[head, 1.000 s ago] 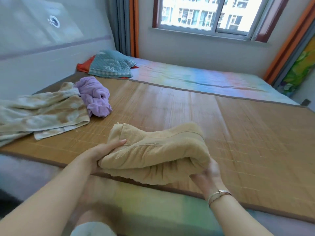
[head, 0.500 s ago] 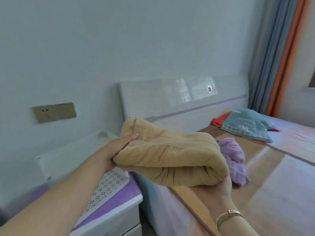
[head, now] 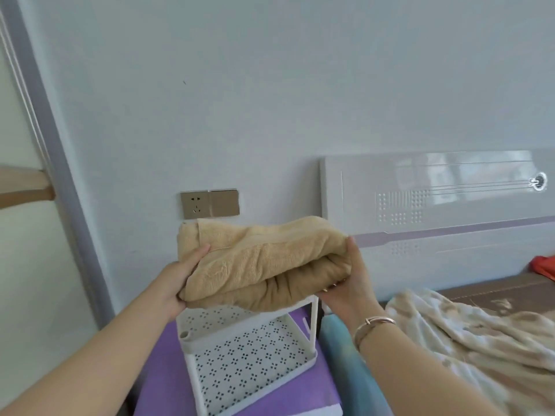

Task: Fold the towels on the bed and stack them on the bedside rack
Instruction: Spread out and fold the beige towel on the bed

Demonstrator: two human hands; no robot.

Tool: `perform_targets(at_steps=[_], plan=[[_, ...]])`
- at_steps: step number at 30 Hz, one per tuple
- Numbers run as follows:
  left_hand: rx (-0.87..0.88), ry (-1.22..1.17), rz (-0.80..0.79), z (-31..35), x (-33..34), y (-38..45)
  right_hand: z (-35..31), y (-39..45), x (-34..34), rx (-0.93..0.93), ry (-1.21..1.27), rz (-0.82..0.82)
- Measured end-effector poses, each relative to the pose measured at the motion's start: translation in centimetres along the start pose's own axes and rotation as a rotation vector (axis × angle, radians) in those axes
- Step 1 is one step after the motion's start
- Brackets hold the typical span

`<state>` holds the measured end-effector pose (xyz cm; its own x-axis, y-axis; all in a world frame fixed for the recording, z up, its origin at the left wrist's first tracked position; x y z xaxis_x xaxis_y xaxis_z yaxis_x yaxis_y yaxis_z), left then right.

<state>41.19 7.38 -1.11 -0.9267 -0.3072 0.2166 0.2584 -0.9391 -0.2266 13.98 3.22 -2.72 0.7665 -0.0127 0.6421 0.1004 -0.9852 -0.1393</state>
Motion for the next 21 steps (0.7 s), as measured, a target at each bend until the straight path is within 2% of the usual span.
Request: perform_targets(at_steps=[3,6,10,16,18,21], plan=[[-0.03,-0.002,0.099,-1.9,-2.6,2.0,2.6,4.0,1.1,0.056,-0.179,0.077],[-0.056,0.024,0.178,-4.1,-4.3,3.1,4.8,8.0,0.9,0.082,-0.42,0.084],[-0.058,0.023,0.201,-5.9,-4.7,4.4,4.6,9.6,0.5,-0.003,-0.737,0.171],[0.034,0.013,0.194,-5.3,-4.2,6.4,4.4,11.2,-0.3,-0.15,-0.752,0.103],[-0.013,0.192,0.3,-5.9,-5.2,6.7,4.6,11.3,-0.9,-0.185,-0.926,0.087],[0.005,0.627,0.453,-6.2,-5.6,7.3,5.2,11.3,-1.8,-0.241,-1.139,0.097]])
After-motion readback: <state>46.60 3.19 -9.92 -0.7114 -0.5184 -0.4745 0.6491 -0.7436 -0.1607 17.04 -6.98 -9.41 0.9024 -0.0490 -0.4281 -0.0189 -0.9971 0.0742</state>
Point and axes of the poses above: each hand's wrist, its own y-axis towards the middle knuckle, its own x-axis out of the palm, z = x × y, the point moved 4 cm from there along y, towards the middle knuckle, and after that the axes turned 1 degree about z, right-handed, at the moved point
